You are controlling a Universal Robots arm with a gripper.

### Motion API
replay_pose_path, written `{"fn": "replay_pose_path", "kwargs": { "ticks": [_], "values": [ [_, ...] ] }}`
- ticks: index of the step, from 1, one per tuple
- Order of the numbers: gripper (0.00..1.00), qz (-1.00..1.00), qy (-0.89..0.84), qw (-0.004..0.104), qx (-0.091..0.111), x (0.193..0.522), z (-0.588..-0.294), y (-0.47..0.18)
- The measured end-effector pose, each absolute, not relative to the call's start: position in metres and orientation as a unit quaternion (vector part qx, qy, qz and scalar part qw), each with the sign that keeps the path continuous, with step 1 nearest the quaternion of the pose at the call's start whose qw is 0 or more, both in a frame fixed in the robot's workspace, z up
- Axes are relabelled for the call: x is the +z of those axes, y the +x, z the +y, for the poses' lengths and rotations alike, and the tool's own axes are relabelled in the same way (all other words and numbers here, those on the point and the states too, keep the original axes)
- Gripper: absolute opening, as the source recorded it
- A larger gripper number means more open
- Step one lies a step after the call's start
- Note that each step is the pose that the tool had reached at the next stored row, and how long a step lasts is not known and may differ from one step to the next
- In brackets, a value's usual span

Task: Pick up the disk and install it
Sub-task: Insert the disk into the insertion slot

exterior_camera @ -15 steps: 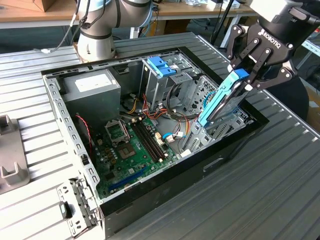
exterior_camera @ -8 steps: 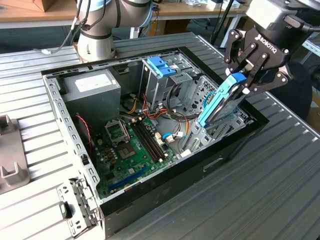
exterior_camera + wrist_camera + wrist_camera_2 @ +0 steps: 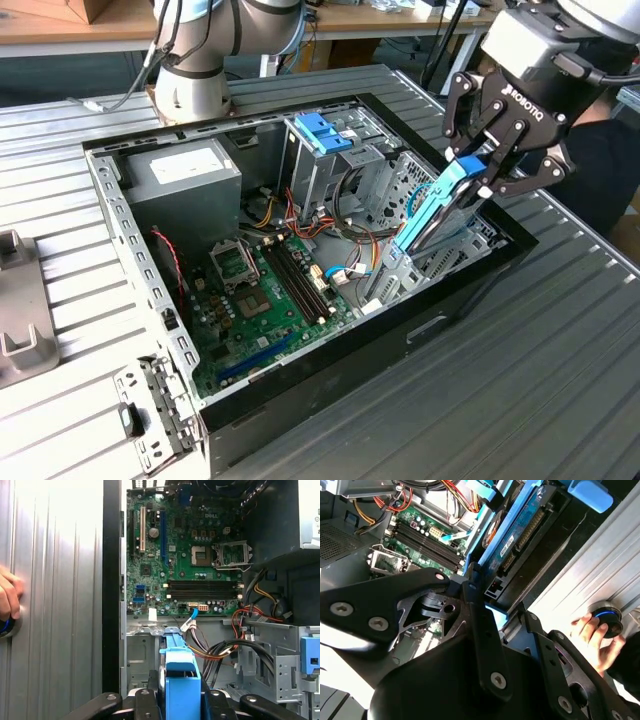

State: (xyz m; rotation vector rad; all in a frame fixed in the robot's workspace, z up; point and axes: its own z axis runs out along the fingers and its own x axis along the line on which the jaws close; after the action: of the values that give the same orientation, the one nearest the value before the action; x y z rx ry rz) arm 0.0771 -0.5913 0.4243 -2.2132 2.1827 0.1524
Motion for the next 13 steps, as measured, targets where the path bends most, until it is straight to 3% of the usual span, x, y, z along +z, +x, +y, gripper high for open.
{"fn": "replay_pose_path", "kwargs": {
  "ticks": [13],
  "values": [
    [0.37, 0.701, -0.711, 0.015, 0.049, 0.412, -0.591, 0.077]
  ]
}}
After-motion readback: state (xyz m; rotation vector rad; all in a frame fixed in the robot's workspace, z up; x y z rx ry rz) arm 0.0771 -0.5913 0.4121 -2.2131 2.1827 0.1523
